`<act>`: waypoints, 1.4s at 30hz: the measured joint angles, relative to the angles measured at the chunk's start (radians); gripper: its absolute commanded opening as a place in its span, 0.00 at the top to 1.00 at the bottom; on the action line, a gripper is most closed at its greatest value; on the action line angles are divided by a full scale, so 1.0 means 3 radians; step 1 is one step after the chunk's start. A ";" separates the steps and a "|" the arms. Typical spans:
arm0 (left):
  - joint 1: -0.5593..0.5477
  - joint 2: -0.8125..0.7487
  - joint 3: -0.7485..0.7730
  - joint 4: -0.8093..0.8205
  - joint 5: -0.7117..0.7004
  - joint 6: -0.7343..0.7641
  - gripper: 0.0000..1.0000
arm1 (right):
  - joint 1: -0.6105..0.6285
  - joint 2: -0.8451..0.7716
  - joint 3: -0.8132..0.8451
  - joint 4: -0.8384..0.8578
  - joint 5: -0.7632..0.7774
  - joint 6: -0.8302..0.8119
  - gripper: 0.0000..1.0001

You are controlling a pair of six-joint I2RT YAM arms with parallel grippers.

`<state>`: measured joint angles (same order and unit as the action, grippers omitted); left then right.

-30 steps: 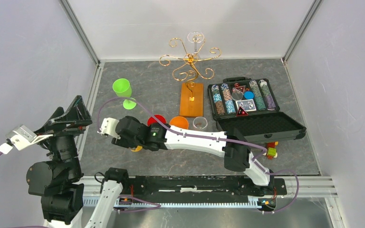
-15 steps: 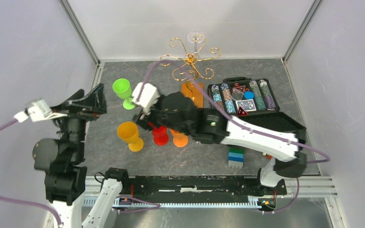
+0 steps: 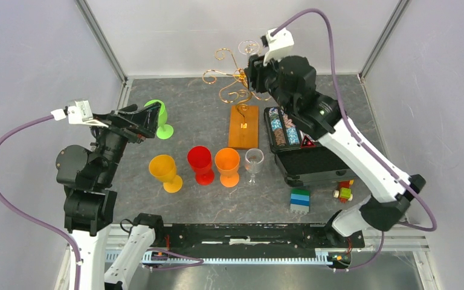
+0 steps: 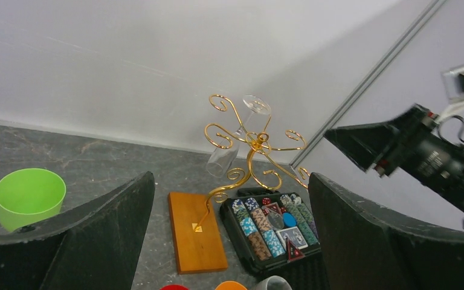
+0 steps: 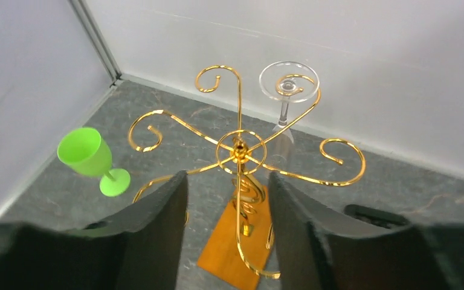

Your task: Take the wine glass off the wine glass rack

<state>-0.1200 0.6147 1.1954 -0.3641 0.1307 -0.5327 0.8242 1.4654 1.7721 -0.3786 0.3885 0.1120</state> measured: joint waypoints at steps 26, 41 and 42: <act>0.0000 -0.0114 -0.0080 -0.0009 -0.0102 0.0003 0.00 | -0.1061 0.0947 0.0168 0.0669 -0.0390 0.2651 0.55; 0.0000 -0.0160 -0.0104 -0.0017 -0.0170 0.0009 0.00 | -0.1074 0.0947 0.0003 0.0823 -0.0315 0.2965 0.56; 0.0000 -0.0160 -0.0106 -0.0017 -0.0172 0.0009 0.00 | -0.1074 0.0947 -0.0045 0.0837 -0.0315 0.2981 0.56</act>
<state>-0.1200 0.5667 1.1637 -0.3691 0.0792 -0.5301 0.5018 1.7496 1.7588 -0.1276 0.2939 1.0061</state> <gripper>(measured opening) 0.993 0.450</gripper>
